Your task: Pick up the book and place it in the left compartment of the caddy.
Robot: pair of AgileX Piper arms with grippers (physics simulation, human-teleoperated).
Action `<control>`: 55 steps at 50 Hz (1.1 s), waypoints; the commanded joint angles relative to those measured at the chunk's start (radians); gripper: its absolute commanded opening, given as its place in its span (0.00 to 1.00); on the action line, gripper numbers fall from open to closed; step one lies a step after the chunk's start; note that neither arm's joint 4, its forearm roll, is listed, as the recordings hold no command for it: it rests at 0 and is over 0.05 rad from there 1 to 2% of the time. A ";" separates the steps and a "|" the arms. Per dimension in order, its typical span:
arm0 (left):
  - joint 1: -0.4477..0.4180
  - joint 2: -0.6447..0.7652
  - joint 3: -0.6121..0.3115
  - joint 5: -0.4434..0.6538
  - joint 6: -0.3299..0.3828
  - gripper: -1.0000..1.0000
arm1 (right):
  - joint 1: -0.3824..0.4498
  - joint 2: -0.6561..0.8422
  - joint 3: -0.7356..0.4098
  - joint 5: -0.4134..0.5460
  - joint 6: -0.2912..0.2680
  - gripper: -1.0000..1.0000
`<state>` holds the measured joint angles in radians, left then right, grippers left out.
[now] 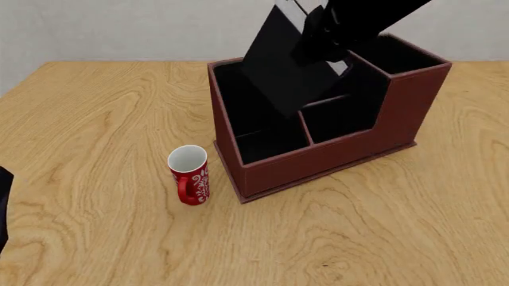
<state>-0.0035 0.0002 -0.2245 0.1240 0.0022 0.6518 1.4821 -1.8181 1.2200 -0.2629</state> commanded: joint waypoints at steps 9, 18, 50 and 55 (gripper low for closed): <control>0.030 0.000 0.031 -0.037 -0.008 1.00 | -0.003 0.098 -0.054 0.000 0.020 0.00; 0.035 0.000 0.053 -0.049 -0.012 1.00 | -0.017 0.141 -0.059 0.000 0.013 0.00; 0.041 0.000 0.054 -0.047 -0.015 1.00 | -0.037 0.220 -0.076 0.000 0.021 0.00; 0.042 0.000 0.057 -0.049 -0.012 1.00 | -0.032 0.227 -0.076 0.000 0.028 0.00</control>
<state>0.0363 0.0004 -0.1680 0.0751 -0.0118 0.6177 1.6985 -1.8826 1.2200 -0.2625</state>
